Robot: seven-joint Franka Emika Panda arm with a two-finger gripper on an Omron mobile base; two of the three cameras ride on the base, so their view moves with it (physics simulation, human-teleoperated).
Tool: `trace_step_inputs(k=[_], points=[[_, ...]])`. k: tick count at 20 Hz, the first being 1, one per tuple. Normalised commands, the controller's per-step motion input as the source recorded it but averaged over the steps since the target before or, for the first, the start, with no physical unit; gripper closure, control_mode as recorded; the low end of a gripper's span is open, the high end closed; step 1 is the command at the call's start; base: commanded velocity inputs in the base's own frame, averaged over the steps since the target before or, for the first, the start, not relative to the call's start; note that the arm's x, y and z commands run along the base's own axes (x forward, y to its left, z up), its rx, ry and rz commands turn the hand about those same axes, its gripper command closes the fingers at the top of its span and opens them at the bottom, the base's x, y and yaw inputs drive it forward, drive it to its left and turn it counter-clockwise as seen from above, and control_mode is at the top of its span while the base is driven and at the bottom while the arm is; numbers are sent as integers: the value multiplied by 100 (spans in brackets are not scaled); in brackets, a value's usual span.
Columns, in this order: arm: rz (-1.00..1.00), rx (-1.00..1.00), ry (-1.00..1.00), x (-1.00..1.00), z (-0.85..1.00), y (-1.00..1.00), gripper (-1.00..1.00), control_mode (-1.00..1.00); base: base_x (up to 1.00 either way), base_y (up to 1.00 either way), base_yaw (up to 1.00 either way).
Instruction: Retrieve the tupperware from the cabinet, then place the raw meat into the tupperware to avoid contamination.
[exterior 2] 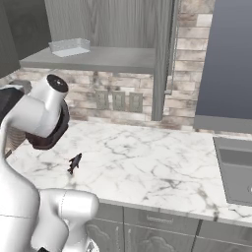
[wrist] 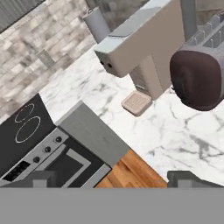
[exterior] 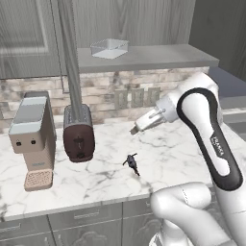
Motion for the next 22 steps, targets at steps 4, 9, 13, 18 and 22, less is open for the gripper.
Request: trace_step_inputs(k=[4, 9, 13, 18, 22], points=[[-3, -26, 7, -68, -29, -34, -100, -100, 0, 0, 0], [-1, -16, -5, -37, 11, -17, -100, -100, 0, 0, 0], [-3, -5, -8, -2, 40, -5, -100, -100, 0, 0, 0], [-5, 0, -9, 0, 50, 0, -100, -100, 0, 0, 0], [-9, 0, -7, 5, 47, 0, -100, -100, 0, 0, 0]])
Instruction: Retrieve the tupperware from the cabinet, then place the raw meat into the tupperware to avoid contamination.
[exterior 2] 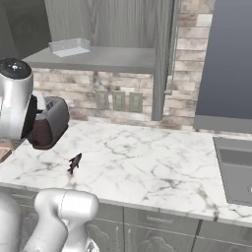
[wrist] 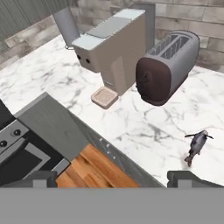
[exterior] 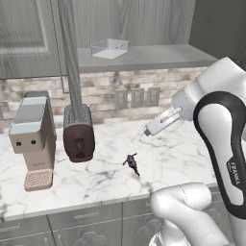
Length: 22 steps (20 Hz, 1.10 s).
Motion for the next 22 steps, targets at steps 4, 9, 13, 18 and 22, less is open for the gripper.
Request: trace_step_inputs(k=[4, 9, 13, 18, 22], points=[[-14, -2, -6, 20, 33, -1, -100, -100, 0, 0, 0], [-18, -3, -10, 29, 19, -3, -100, -100, 0, 0, 0], [-19, -2, -11, 35, 14, -4, -100, -100, 0, 0, 0], [-16, 0, -11, 35, 20, -8, -100, -100, 0, 0, 0], [-13, 0, -7, 40, 25, -14, -100, -100, 0, 0, 0]])
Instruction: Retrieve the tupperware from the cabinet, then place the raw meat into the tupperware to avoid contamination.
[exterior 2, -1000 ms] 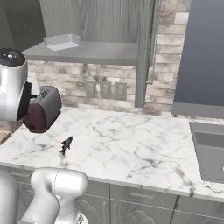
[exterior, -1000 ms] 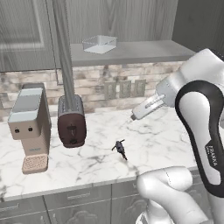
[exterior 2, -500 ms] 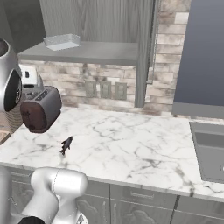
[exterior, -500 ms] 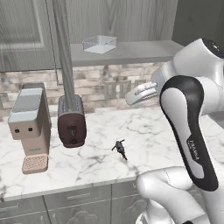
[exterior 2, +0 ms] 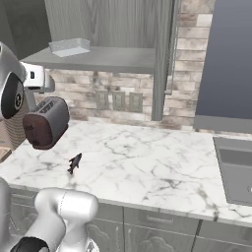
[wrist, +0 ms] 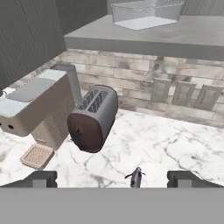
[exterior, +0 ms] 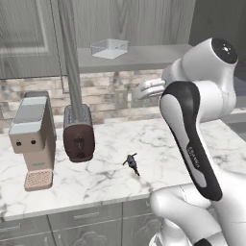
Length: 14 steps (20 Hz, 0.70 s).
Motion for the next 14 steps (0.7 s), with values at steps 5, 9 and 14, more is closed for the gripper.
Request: trace_step_inputs(k=[5, 9, 14], points=[[-12, 0, -8, 41, 28, -10, -100, -100, 0, 0, 0], [-13, 0, -9, 44, 33, -9, -100, -100, 0, 0, 0], [-13, 0, -9, 46, 29, -7, -100, -100, 0, 0, 0]])
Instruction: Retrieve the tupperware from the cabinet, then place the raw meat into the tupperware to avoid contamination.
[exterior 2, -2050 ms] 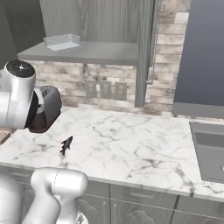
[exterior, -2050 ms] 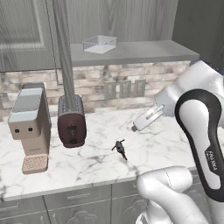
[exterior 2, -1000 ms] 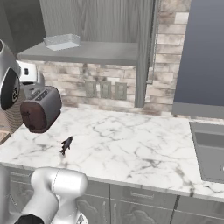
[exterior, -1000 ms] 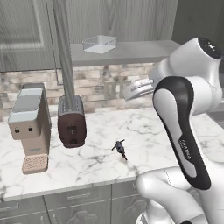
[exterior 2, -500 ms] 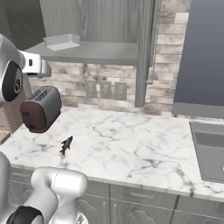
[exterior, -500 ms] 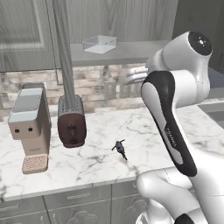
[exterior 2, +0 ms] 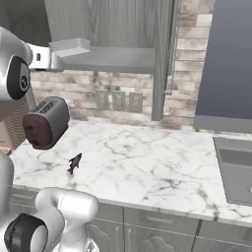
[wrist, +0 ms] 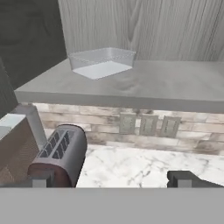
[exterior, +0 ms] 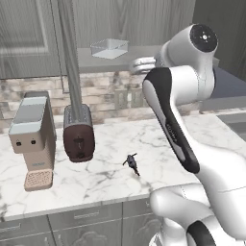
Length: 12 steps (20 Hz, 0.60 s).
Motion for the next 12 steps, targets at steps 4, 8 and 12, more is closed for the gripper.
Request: trace_step_inputs(k=[4, 8, 12], points=[[-13, 0, -8, 47, 27, -6, -100, -100, 0, 0, 0], [-12, 2, -7, 46, 25, -3, -100, -100, 0, 0, 0], [-4, 7, -4, 25, 16, -13, -100, -100, 0, 0, 0]])
